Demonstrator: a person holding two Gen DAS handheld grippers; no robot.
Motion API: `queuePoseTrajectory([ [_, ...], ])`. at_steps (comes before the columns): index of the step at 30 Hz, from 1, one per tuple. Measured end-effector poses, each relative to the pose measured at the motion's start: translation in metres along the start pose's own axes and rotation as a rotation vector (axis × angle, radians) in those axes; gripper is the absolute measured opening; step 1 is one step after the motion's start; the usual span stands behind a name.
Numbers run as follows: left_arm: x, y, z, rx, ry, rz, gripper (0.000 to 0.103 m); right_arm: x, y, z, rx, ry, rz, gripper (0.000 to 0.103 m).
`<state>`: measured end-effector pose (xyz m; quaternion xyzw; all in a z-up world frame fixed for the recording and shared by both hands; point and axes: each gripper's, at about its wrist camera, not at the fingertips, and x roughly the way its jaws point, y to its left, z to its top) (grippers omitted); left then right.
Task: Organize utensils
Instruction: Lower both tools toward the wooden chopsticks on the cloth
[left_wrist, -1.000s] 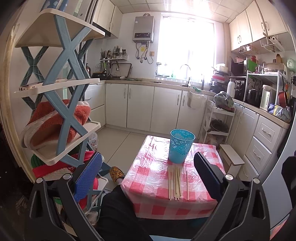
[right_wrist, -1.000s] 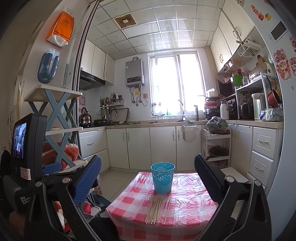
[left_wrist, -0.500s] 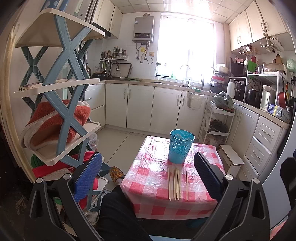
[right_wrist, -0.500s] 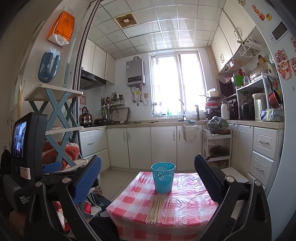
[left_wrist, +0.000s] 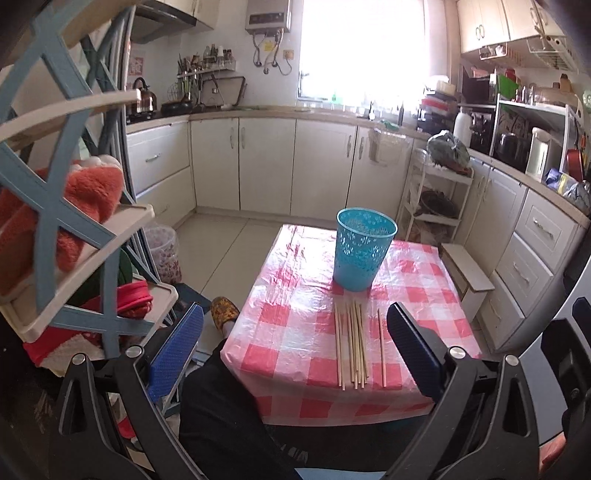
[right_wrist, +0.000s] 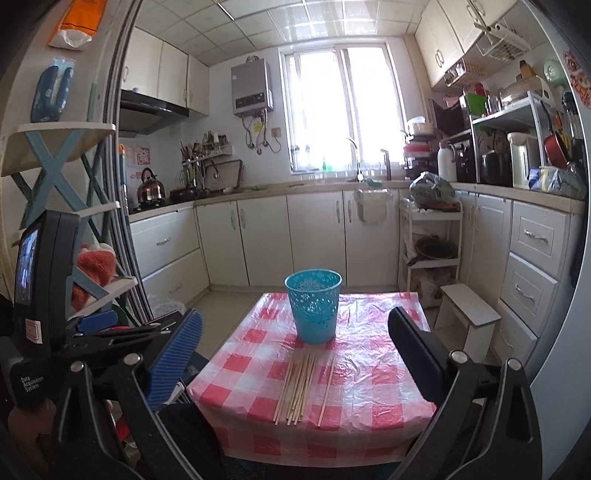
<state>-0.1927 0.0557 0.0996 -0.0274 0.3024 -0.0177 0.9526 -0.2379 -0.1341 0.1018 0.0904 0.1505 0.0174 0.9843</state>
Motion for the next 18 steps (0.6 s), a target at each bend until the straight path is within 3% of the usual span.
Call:
queuePoseTrajectory([
  [3,0.046,-0.001,-0.001,0.002,0.088,-0.016,0.095,0.040,-0.013,-0.010,0.053,0.112,-0.017,0.095],
  [10,0.127,0.001,-0.007,-0.026,0.208,-0.038,0.095,0.133,-0.040,-0.046,0.138,0.334,0.021,0.058],
  [18,0.207,-0.015,-0.014,-0.033,0.325,-0.072,0.095,0.231,-0.064,-0.086,0.177,0.537,0.014,0.028],
])
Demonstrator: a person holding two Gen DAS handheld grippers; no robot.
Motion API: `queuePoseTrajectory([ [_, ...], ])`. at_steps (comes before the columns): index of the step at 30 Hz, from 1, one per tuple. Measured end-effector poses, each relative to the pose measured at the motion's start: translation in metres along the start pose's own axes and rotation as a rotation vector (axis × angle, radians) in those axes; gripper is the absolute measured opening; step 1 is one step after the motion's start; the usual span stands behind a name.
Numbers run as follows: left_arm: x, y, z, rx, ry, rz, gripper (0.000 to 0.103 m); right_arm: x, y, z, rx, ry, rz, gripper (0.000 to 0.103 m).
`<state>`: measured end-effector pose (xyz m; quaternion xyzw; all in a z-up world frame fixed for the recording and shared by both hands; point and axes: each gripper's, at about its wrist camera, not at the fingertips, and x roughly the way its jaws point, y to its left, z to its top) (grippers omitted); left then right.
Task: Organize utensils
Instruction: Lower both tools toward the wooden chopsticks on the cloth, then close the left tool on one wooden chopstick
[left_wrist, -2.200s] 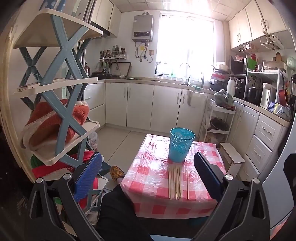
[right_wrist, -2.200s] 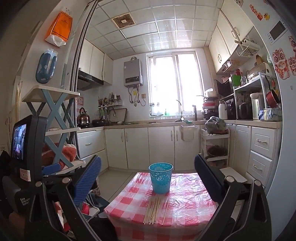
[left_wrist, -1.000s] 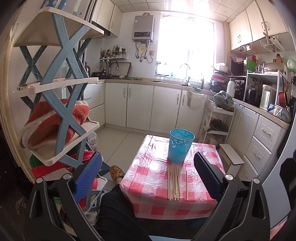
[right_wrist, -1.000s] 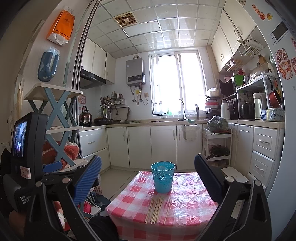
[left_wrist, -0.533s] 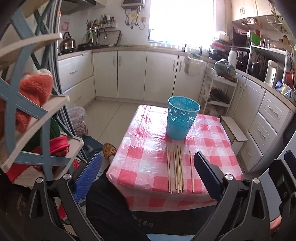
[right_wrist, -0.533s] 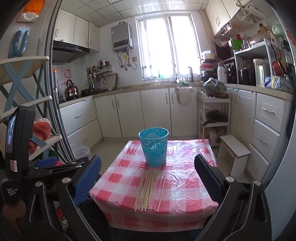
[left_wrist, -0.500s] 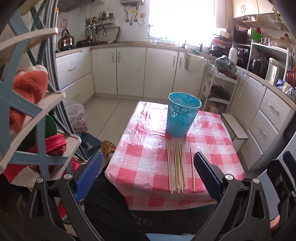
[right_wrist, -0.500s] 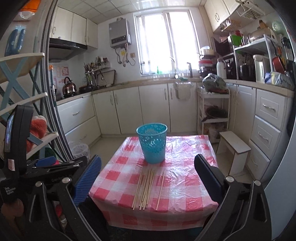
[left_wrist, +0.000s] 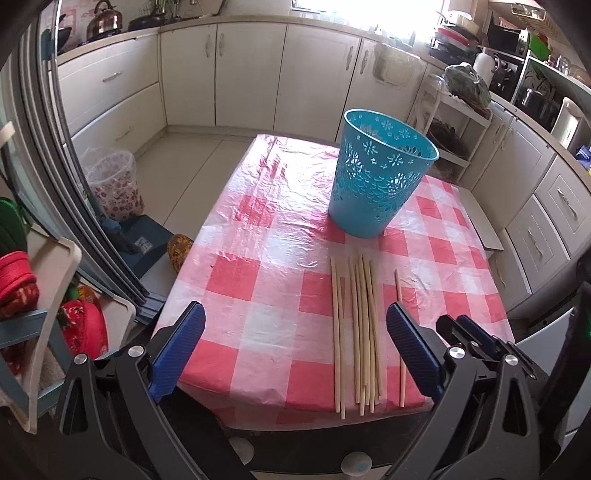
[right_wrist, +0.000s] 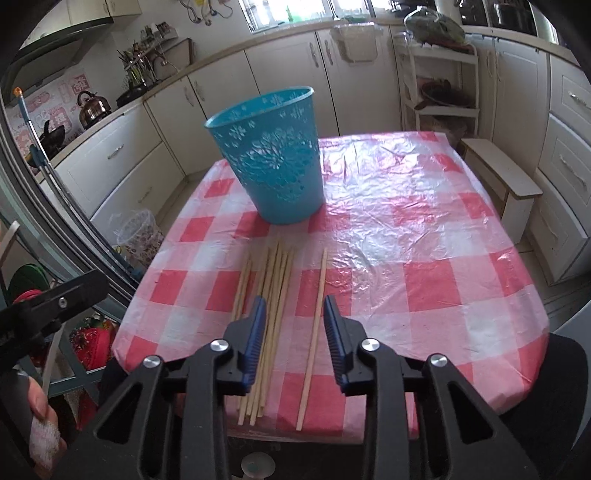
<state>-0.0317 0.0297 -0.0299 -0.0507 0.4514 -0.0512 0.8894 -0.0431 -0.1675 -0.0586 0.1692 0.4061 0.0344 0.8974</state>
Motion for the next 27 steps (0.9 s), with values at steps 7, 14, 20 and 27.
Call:
queuePoseTrajectory([
  [7,0.071,-0.013,0.010,0.030,0.087,0.022,0.084,0.066,-0.015,0.013,-0.049,0.112,-0.088,0.016],
  [14,0.127,-0.025,0.013,0.061,0.164,0.022,0.067,0.074,-0.017,0.008,-0.121,0.118,-0.065,0.008],
  [20,0.152,-0.031,0.011,0.083,0.209,0.053,0.057,0.074,-0.033,0.012,-0.179,0.137,-0.048,0.008],
  [27,0.160,-0.050,0.011,0.149,0.206,0.082,0.050,0.085,-0.032,0.024,-0.222,0.166,-0.033,0.008],
])
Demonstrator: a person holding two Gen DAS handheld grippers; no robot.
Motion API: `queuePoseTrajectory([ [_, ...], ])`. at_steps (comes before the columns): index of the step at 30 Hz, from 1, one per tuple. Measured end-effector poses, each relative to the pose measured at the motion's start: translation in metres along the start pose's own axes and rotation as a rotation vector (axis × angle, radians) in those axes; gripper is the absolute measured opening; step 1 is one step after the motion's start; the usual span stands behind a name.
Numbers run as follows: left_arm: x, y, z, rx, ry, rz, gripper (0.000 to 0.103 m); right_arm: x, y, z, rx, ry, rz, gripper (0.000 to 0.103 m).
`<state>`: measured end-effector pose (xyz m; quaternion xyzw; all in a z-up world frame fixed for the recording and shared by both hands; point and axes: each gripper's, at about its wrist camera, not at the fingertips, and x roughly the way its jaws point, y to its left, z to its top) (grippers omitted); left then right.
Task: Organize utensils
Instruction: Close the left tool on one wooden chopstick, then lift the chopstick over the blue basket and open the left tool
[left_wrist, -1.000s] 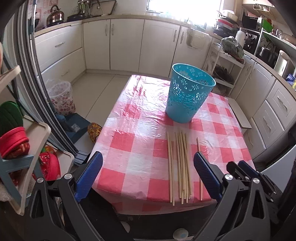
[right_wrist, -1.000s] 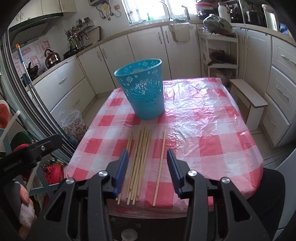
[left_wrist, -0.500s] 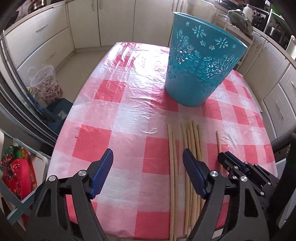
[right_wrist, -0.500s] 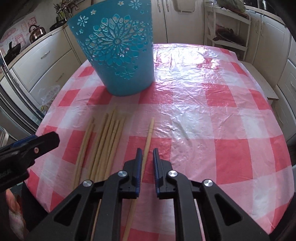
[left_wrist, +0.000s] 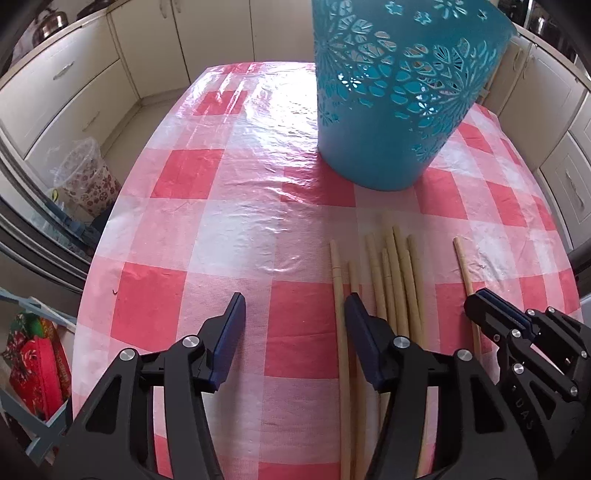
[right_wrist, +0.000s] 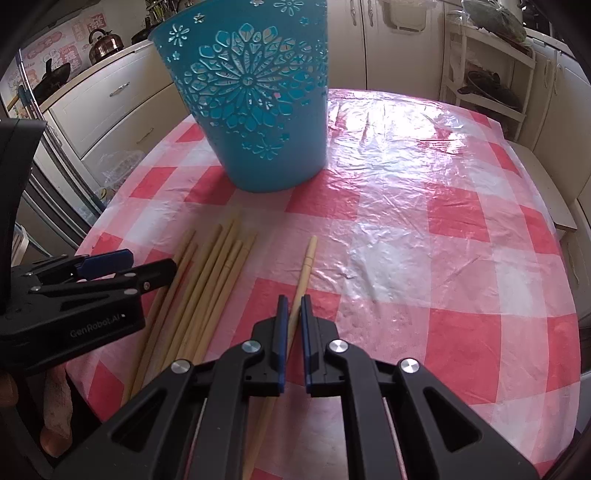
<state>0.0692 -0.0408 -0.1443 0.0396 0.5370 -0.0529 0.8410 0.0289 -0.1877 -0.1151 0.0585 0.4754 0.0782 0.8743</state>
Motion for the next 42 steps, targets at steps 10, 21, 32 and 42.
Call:
queuePoseTrajectory([
  [10,-0.003,-0.009,0.000,0.068,0.008,-0.045,0.005,-0.003,-0.016,0.001,0.020,0.027,0.069,0.007],
  [21,-0.153,0.055,0.047,-0.120,-0.419,-0.262,0.005,-0.011,-0.034,-0.013,0.092,-0.067,0.158,0.005],
  [32,-0.221,0.017,0.147,-0.150,-0.903,-0.292,0.005,-0.011,-0.047,-0.015,0.160,-0.081,0.226,0.005],
  [42,-0.125,-0.019,0.177,-0.156,-0.806,-0.202,0.005,-0.009,-0.053,-0.016,0.184,-0.081,0.251,0.005],
])
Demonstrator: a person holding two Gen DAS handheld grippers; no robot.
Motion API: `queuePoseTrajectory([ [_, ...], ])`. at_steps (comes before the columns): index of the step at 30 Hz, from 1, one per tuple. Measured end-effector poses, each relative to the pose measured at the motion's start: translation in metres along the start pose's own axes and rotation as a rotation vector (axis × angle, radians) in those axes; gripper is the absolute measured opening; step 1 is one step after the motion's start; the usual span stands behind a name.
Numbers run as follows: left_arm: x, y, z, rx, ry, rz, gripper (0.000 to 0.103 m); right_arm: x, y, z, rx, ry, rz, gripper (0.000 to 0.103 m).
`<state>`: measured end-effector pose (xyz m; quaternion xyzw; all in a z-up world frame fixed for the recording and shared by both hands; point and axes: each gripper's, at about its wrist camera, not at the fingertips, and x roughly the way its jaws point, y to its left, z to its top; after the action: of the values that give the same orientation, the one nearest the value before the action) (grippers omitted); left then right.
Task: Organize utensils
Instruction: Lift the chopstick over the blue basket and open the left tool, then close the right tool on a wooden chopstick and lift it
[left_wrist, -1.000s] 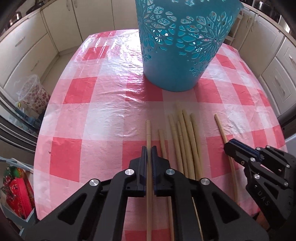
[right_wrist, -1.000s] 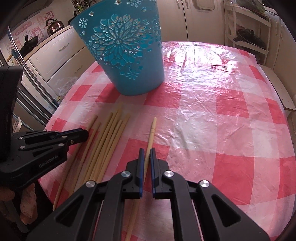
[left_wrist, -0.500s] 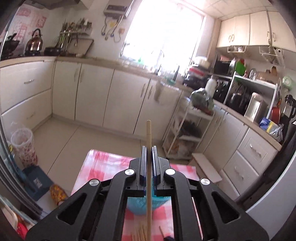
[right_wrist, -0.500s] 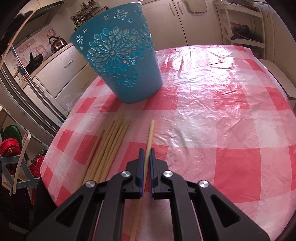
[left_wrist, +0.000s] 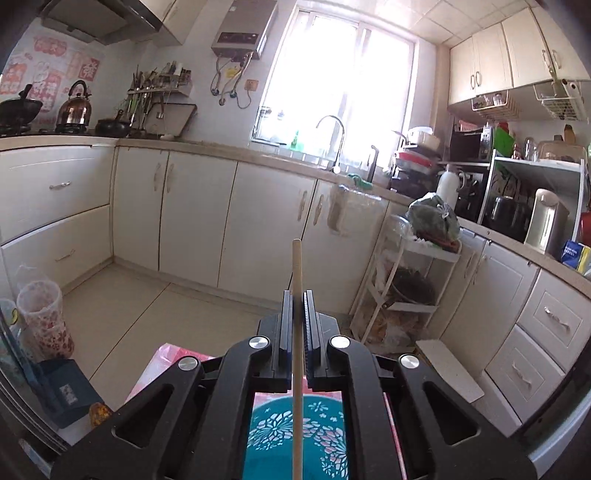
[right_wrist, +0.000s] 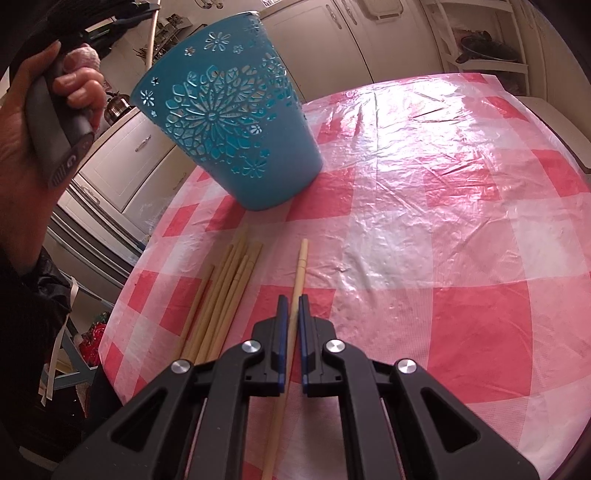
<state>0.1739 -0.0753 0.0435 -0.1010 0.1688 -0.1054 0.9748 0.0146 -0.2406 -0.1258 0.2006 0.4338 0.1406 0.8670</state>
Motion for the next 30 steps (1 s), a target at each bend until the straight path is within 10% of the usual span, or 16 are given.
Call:
queuePoseTrajectory([
  [8,0.010,0.011,-0.036,0.069,0.121,0.046,0.007,-0.001,-0.001,0.000,-0.010,0.001,-0.011,0.005],
  [15,-0.019,0.027,-0.044,0.097,0.164,0.101,0.062,0.001,0.011,0.000,-0.051,0.033,-0.057,0.009],
  [25,-0.099,0.083,-0.062,-0.013,0.215,0.112,0.077,0.013,0.051,-0.008,-0.279,0.052,-0.288,0.007],
  [30,-0.138,0.107,-0.084,-0.033,0.238,0.121,0.079,-0.028,0.046,-0.002,-0.146,-0.021,-0.094,0.005],
])
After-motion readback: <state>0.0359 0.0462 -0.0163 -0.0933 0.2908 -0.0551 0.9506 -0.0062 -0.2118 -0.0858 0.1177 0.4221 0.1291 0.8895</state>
